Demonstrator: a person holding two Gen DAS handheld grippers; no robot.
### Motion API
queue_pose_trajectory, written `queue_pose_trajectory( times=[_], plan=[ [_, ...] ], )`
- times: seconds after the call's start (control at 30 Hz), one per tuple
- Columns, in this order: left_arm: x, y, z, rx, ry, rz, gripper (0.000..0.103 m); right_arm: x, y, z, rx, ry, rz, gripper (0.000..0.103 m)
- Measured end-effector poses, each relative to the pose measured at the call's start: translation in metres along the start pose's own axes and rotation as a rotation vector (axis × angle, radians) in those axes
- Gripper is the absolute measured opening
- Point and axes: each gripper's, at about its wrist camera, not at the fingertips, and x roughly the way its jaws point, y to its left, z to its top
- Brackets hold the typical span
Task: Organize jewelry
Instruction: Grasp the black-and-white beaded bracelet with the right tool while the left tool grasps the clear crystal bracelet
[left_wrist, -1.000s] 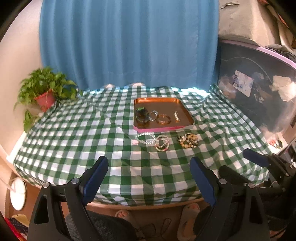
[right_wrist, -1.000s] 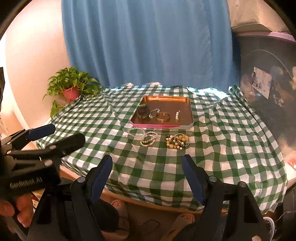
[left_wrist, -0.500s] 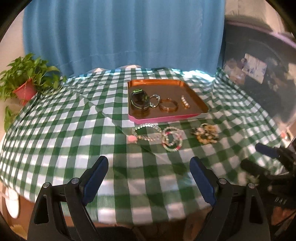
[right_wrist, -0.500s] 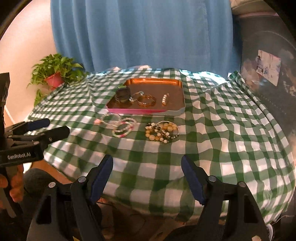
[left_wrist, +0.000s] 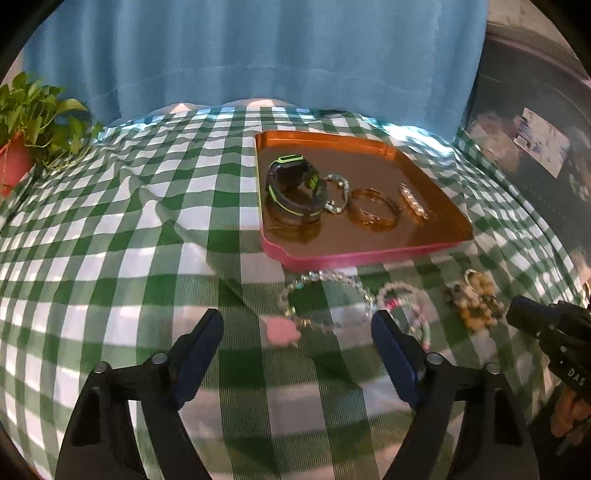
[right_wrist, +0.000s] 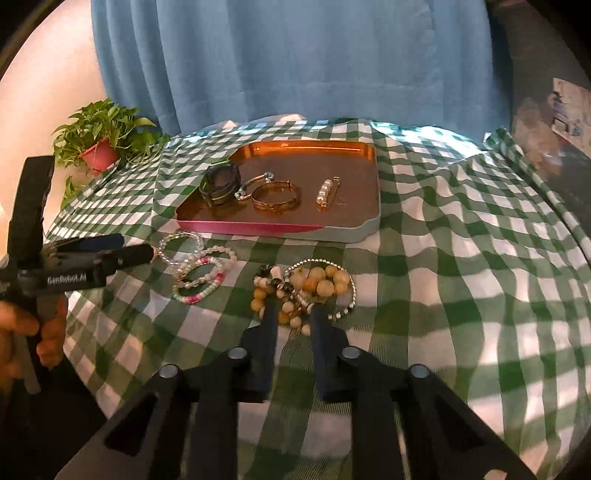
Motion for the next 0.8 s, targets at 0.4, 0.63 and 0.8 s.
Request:
queue_pose_trajectory(
  times=[0.4,0.63,0.8],
  plan=[
    [0.022,-0.001,-0.003,0.068,-0.004,0.069,0.029,0.03,-0.007,0.004,-0.021,0.013,0.021,0.015],
    [0.001,0.011,-0.019,-0.003,0.054,0.04,0.011,0.021,-0.009,0.004,0.001,-0.039,0.055,0.007],
    [-0.028,0.001,-0.044,0.011,0.068,0.015,0.01,0.001,-0.002,0.006,-0.014,-0.095,0.065,0.007]
  ],
)
